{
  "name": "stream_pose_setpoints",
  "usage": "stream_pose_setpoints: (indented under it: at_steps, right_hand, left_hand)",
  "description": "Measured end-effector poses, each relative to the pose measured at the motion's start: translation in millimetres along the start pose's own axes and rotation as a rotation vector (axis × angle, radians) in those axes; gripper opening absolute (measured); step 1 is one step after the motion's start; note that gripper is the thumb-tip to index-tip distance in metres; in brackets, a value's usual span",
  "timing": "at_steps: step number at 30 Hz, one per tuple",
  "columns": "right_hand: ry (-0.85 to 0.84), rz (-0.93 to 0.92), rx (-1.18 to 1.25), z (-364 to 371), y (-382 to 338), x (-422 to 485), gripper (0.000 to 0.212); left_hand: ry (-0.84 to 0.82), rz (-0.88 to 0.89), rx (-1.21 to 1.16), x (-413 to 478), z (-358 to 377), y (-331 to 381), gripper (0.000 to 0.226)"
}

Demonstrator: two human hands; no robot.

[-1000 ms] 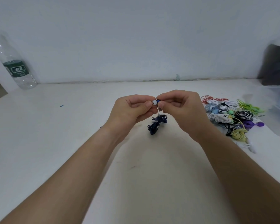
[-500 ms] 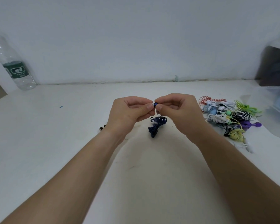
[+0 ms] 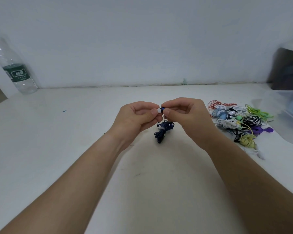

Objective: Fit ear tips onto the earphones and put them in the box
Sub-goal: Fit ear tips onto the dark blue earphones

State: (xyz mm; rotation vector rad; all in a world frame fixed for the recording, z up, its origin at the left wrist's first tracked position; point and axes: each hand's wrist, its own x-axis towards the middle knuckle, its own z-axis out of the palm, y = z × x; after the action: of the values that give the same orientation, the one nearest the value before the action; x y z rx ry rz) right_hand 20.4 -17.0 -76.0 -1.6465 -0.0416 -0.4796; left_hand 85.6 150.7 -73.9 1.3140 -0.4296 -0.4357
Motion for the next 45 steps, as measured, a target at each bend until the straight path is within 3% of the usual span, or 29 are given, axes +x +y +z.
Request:
stream_pose_setpoints:
  at_steps: [18,22,26,29,33,39,45]
  right_hand:
    - [0.012,0.036,-0.036,-4.8,-3.7,-0.5,0.018]
    - [-0.02,0.043,-0.309,-11.3,0.4,1.9,0.036]
    - [-0.332,0.094,-0.718,-10.0,10.2,-3.6,0.056]
    - [-0.336,0.071,-0.857,-6.2,15.2,-4.5,0.04]
    - [-0.19,0.105,-0.753,-13.6,7.7,-3.5,0.021]
    - [-0.033,0.268,-0.279,-25.6,-21.7,1.2,0.019]
    - [0.038,0.243,-0.228,-65.6,-61.9,-8.3,0.009]
  left_hand:
    - [-0.031,0.018,0.155,-3.7,2.3,4.3,0.015]
    - [0.043,0.08,0.338,-2.6,0.8,5.5,0.021]
    - [0.059,0.149,0.446,-3.0,0.8,5.5,0.022]
    - [0.045,0.18,0.529,-3.2,1.0,5.3,0.025]
    - [0.061,0.214,0.631,-0.4,-3.0,5.0,0.024]
    - [0.126,0.204,0.53,-1.2,9.8,13.1,0.01]
    - [0.079,0.177,0.405,5.1,73.7,35.6,0.02]
